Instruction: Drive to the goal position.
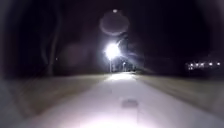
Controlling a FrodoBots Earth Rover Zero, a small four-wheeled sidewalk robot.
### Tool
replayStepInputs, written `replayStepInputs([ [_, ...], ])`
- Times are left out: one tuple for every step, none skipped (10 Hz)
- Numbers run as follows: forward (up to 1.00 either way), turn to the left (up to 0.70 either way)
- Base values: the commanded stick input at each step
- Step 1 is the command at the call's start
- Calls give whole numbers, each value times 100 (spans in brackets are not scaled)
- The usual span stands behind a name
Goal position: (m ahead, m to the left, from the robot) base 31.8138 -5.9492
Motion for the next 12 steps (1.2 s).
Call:
replayStepInputs([
  [70, -4],
  [70, -14],
  [70, -8],
  [70, 0],
  [70, 0],
  [70, 0],
  [70, 0],
  [70, 0],
  [70, 0],
  [70, 0],
  [70, 0],
  [70, 0],
])
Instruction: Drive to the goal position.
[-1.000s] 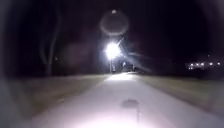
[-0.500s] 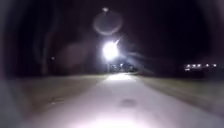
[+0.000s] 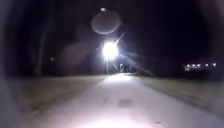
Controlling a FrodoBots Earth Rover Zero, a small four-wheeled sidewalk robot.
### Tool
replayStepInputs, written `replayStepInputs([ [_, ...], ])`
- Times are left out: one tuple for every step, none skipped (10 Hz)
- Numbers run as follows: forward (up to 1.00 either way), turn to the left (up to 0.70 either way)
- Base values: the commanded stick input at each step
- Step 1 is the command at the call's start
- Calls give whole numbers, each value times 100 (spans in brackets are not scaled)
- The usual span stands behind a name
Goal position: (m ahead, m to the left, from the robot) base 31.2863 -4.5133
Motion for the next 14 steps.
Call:
replayStepInputs([
  [70, 0],
  [70, 0],
  [70, 0],
  [70, 0],
  [70, 0],
  [70, 0],
  [70, 0],
  [70, 0],
  [70, 0],
  [70, 0],
  [70, 0],
  [70, 0],
  [70, 0],
  [70, 0],
])
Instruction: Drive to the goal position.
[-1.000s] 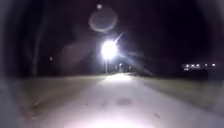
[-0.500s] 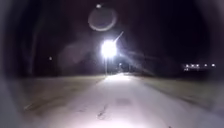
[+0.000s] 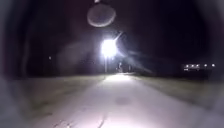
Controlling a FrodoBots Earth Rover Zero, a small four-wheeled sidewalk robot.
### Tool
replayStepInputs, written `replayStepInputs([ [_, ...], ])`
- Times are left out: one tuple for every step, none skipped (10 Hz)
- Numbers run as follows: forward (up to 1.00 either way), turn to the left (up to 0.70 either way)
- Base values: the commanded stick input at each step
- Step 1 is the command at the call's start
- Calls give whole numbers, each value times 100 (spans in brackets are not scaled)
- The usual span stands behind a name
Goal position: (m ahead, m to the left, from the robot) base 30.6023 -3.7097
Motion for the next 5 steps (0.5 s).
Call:
replayStepInputs([
  [70, 0],
  [70, 0],
  [70, 0],
  [70, 0],
  [70, 0],
])
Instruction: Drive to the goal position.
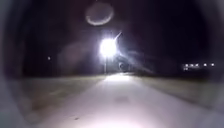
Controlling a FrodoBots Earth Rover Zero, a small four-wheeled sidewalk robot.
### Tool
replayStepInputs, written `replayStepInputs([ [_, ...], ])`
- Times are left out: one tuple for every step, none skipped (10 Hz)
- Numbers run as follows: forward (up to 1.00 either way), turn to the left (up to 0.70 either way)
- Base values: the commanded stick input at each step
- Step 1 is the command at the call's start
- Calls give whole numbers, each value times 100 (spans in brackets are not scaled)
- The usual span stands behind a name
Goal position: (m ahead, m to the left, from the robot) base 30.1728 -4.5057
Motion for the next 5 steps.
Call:
replayStepInputs([
  [70, 0],
  [70, 0],
  [70, 0],
  [70, 0],
  [70, 0],
])
